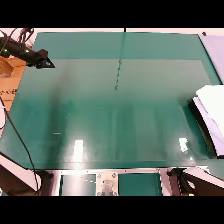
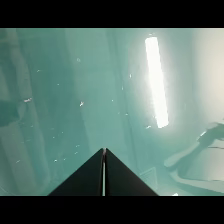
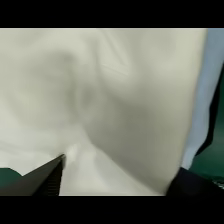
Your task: Fold the shirts.
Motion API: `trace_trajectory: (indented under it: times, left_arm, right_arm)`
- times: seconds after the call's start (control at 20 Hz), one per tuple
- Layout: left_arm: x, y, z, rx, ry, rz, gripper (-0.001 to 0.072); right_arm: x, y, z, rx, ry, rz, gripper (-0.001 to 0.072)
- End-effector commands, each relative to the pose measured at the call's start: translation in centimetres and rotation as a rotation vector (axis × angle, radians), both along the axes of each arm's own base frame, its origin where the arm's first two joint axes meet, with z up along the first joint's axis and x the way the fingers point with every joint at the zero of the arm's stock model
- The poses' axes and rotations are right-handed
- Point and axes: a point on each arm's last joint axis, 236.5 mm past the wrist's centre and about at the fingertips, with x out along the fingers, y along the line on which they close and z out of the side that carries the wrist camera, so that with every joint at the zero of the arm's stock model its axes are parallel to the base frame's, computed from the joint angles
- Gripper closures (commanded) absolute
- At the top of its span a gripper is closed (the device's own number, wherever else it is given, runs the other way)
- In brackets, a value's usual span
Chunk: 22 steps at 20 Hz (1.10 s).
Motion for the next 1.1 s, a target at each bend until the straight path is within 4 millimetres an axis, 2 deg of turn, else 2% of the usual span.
trace_trajectory:
  times: [0.0, 0.1, 0.15, 0.25, 0.3, 0.35, 0.4, 0.5, 0.55, 0.65, 0.75, 0.85, 1.05]
  left_arm:
    - [0.0, 0.0, 0.1, 0.000, -0.001, 0.000, 0.0688]
    - [0.1, 0.0, 0.1, 0.000, -0.004, 0.001, 0.0688]
    - [0.1, 0.0, 0.1, 0.001, -0.007, 0.003, 0.0688]
    - [0.4, 0.1, 0.2, 0.001, -0.017, 0.012, 0.0688]
    - [0.7, 0.1, 0.3, -0.002, -0.024, 0.027, 0.0689]
    - [0.9, 0.2, 0.7, -0.006, -0.032, 0.048, 0.0690]
    - [0.9, 0.2, 1.5, -0.005, -0.046, 0.058, 0.0690]
    - [0.4, 0.2, 3.8, 0.001, -0.087, 0.065, 0.0690]
    - [-0.1, 0.2, 5.1, 0.011, -0.106, 0.066, 0.0690]
    - [-1.4, 0.1, 7.0, 0.021, -0.122, 0.065, 0.0691]
    - [-3.1, -0.5, 7.5, 0.030, -0.112, 0.058, 0.0690]
    - [-5.6, -1.9, 6.3, 0.070, -0.065, 0.029, 0.0690]
    - [-11.8, -7.8, 1.8, 0.140, 0.015, -0.069, 0.0690]
  right_arm:
    - [-3.3, 1.8, -0.2, 0.082, 0.111, -0.004, 0.0072]
    - [-5.7, 2.3, 2.2, 0.115, 0.208, -0.029, 0.0077]
    - [-6.1, 2.5, 3.6, 0.122, 0.227, -0.050, 0.0097]
    - [-4.8, 2.3, 6.6, 0.099, 0.191, -0.055, 0.0106]
    - [-2.7, 2.0, 7.8, 0.064, 0.138, -0.021, 0.0106]
    - [-0.2, 1.8, 8.9, 0.028, 0.074, 0.018, 0.0205]
    - [3.2, 1.9, 9.9, -0.017, -0.017, 0.093, 0.0627]
    - [10.7, 3.0, 11.9, -0.109, -0.219, 0.274, 0.0693]
    - [14.0, 4.2, 12.8, -0.150, -0.291, 0.364, 0.0692]
    - [18.3, 7.3, 13.5, -0.213, -0.342, 0.535, 0.0693]
    - [21.6, 12.3, 13.3, -0.247, -0.355, 0.760, 0.0692]
    - [23.4, 17.8, 11.7, -0.253, -0.330, 0.965, 0.0692]
    - [24.1, 29.5, 5.2, -0.233, -0.258, 1.317, 0.0693]
